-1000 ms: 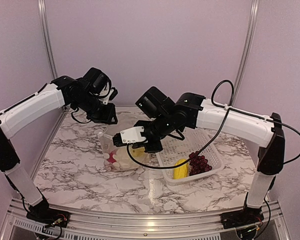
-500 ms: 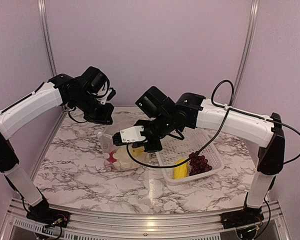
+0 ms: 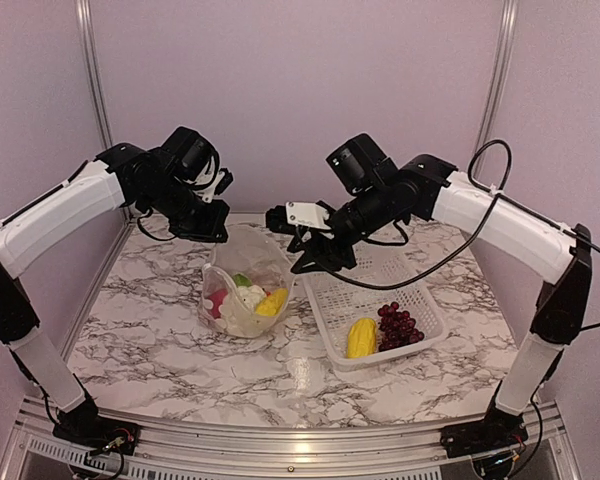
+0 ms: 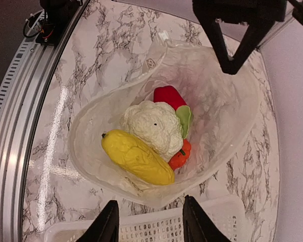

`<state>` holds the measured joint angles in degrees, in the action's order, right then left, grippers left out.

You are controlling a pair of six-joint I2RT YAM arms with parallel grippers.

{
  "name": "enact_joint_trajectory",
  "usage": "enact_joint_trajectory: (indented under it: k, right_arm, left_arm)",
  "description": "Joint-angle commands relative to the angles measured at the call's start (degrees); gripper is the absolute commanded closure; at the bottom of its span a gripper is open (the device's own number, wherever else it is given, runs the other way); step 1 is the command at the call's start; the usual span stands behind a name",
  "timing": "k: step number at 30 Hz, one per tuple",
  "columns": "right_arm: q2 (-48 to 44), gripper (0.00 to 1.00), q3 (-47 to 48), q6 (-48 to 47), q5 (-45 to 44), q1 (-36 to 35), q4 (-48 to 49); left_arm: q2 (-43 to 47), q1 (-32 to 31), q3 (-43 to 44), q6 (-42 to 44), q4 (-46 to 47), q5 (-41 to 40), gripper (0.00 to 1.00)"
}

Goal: Place the food in the zip-top bag and seal the zipper
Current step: Pass from the right arm to the left, then pick up the fake fruit from the bin.

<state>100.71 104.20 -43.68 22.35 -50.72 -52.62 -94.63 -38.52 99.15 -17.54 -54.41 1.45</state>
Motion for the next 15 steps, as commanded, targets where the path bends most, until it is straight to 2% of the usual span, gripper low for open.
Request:
enact_joint_trajectory:
  k: [1, 6, 10, 15]
  right_arm:
    - [-6.5, 0.59, -6.6, 1.1, 6.6, 6.1, -2.2]
    - [-10.2, 0.59, -18.3, -3.3, 2.0, 12.8, -2.3]
    - [-11.8, 0.52, -26.5, -6.6, -1.6, 15.8, -1.4]
    - [-11.7, 0.40, -32.3, -14.2, -5.8, 16.2, -1.7]
  left_arm:
    - [-0.4, 0.1, 0.2, 0.5, 0.9, 0.0, 1.00]
    - [-0.2, 0.1, -0.2, 0.6, 1.4, -0.5, 1.00]
    - [-0.2, 0.1, -0.7, 0.5, 1.8, -0.3, 1.00]
    - [-0.3, 0.1, -1.1, 0.4, 2.0, -0.4, 1.00]
